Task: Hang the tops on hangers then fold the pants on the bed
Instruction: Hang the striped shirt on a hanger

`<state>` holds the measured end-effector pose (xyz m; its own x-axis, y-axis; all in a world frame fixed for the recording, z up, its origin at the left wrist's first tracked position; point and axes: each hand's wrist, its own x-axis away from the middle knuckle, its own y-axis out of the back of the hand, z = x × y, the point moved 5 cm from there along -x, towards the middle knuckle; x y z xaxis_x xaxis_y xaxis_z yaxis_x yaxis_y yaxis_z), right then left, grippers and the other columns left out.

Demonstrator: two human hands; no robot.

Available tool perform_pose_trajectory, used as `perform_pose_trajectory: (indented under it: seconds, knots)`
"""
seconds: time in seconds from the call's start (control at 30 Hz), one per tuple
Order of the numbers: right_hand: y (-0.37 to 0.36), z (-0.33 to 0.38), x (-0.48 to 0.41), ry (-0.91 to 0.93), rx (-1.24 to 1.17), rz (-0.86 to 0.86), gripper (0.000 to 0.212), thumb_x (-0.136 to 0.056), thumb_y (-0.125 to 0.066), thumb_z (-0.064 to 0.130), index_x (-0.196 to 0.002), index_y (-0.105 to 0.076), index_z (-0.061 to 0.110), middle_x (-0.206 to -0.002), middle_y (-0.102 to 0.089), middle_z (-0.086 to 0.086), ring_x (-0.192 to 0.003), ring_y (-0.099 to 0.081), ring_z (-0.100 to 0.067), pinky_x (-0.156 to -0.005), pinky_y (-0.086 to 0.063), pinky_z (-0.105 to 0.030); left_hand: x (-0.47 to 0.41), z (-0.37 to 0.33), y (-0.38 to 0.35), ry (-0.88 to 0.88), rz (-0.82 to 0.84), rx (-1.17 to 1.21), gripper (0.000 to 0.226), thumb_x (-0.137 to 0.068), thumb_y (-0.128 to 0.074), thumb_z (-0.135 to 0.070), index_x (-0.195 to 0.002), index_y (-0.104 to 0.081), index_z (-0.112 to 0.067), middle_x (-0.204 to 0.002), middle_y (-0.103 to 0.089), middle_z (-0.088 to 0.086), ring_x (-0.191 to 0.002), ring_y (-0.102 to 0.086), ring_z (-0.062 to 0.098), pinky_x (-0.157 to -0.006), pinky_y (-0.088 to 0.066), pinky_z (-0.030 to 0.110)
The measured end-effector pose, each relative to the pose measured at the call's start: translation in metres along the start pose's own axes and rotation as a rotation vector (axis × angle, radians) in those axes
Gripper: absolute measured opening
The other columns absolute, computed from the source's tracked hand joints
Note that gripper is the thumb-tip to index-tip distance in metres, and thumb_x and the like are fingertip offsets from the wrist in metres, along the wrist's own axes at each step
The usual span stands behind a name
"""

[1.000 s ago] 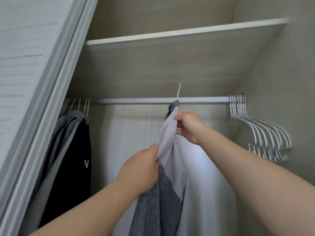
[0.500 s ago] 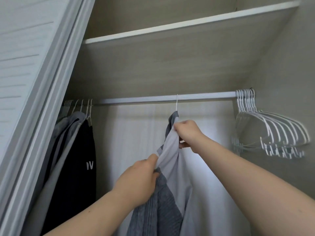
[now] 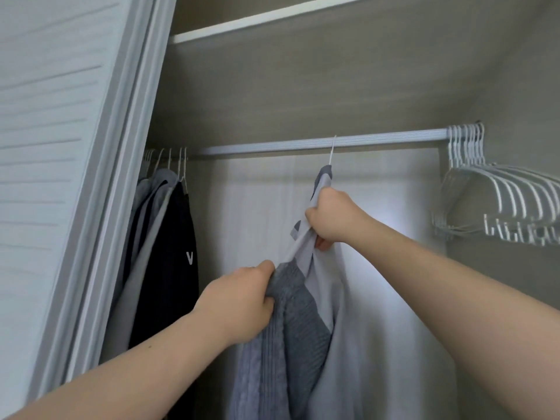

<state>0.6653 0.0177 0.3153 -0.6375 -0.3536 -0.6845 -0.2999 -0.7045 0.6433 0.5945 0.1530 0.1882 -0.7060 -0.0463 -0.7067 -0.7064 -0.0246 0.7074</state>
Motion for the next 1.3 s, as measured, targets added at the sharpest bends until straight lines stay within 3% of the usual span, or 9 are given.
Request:
perform_pose_trajectory:
  seconds: [0.1,0.27,0.53,0.63,0.7,0.9,1.0,1.13,1.3]
  knots:
    - [-0.015,0.007,-0.007,0.041,-0.093,-0.003,0.028,-0.098,-0.043,0.009,-0.071,-0.049,0.002,-0.076,-0.067,-0.027,-0.075,-0.07,-0.044,-0.072,-0.06,-0.05,0.004,0.016,0.011,0.036,0.012,-0.039,0.018,-0.093,-0.053,-0.034,-0.095,-0.038,-0.024,-0.084,-0.048,-0.005,-0.092,-0.062,0.032,-0.069,-0.046,0.037]
    - [-0.049,0.023,-0.024,0.09,-0.218,0.055,0.028,-0.096,-0.041,0.01,-0.1,-0.06,-0.01,-0.078,-0.072,-0.029,-0.063,-0.071,-0.043,-0.065,-0.062,-0.046,0.015,0.043,0.023,0.122,0.033,-0.12,0.018,-0.094,-0.054,-0.034,-0.102,-0.042,-0.022,-0.105,-0.062,0.006,-0.101,-0.062,0.036,-0.071,-0.045,0.037]
    - [-0.115,0.057,-0.068,0.208,-0.373,0.175,0.024,-0.096,-0.041,0.009,-0.116,-0.051,-0.002,-0.076,-0.071,-0.027,-0.063,-0.073,-0.037,-0.067,-0.063,-0.051,0.024,0.087,0.035,0.257,0.112,-0.136,0.013,-0.097,-0.054,-0.027,-0.102,-0.048,-0.017,-0.098,-0.061,0.005,-0.088,-0.063,0.029,-0.077,-0.055,0.044]
    - [-0.139,0.071,-0.085,0.248,-0.417,0.195,0.025,-0.095,-0.042,0.008,-0.117,-0.05,-0.001,-0.074,-0.071,-0.027,-0.061,-0.072,-0.039,-0.065,-0.062,-0.051,0.02,0.102,0.039,0.281,0.121,-0.17,0.012,-0.099,-0.055,-0.024,-0.099,-0.047,-0.015,-0.092,-0.057,0.004,-0.078,-0.057,0.022,-0.064,-0.047,0.034]
    - [-0.154,0.082,-0.096,0.277,-0.448,0.198,0.023,-0.096,-0.043,0.007,-0.116,-0.052,0.0,-0.084,-0.071,-0.027,-0.061,-0.072,-0.039,-0.064,-0.062,-0.052,0.017,0.108,0.041,0.296,0.126,-0.208,0.011,-0.1,-0.055,-0.024,-0.1,-0.048,-0.016,-0.094,-0.057,0.005,-0.078,-0.057,0.024,-0.063,-0.043,0.033]
    - [-0.194,0.117,-0.128,0.379,-0.457,0.234,0.021,-0.096,-0.046,0.008,-0.11,-0.055,-0.004,-0.102,-0.067,-0.028,-0.083,-0.069,-0.045,-0.077,-0.057,-0.057,0.006,0.123,0.035,0.358,0.196,-0.314,0.01,-0.099,-0.055,-0.016,-0.102,-0.045,-0.015,-0.084,-0.048,0.0,-0.07,-0.051,0.018,-0.061,-0.041,0.032]
    - [-0.213,0.128,-0.143,0.403,-0.457,0.24,0.021,-0.096,-0.048,0.011,-0.109,-0.056,-0.005,-0.1,-0.065,-0.024,-0.084,-0.064,-0.039,-0.072,-0.054,-0.047,0.002,0.131,0.032,0.404,0.222,-0.408,0.013,-0.1,-0.054,-0.016,-0.112,-0.05,-0.011,-0.087,-0.049,0.001,-0.077,-0.057,0.023,-0.063,-0.043,0.033]
    - [-0.239,0.143,-0.157,0.427,-0.478,0.259,0.014,-0.097,-0.05,0.014,-0.096,-0.053,0.0,-0.095,-0.061,-0.023,-0.079,-0.056,-0.031,-0.063,-0.038,-0.034,-0.002,0.134,0.035,0.333,0.261,-0.706,0.03,-0.1,-0.053,-0.015,-0.128,-0.047,-0.01,-0.095,-0.056,0.004,-0.087,-0.064,0.03,-0.066,-0.045,0.036]
    - [-0.262,0.147,-0.163,0.441,-0.541,0.27,0.025,-0.099,-0.052,0.018,-0.114,-0.058,-0.001,-0.109,-0.065,-0.022,-0.098,-0.064,-0.039,-0.083,-0.053,-0.045,0.001,0.138,0.031,0.269,0.311,-0.875,0.05,-0.096,-0.06,-0.018,-0.141,-0.04,-0.012,-0.106,-0.064,0.004,-0.091,-0.066,0.029,-0.071,-0.044,0.035]
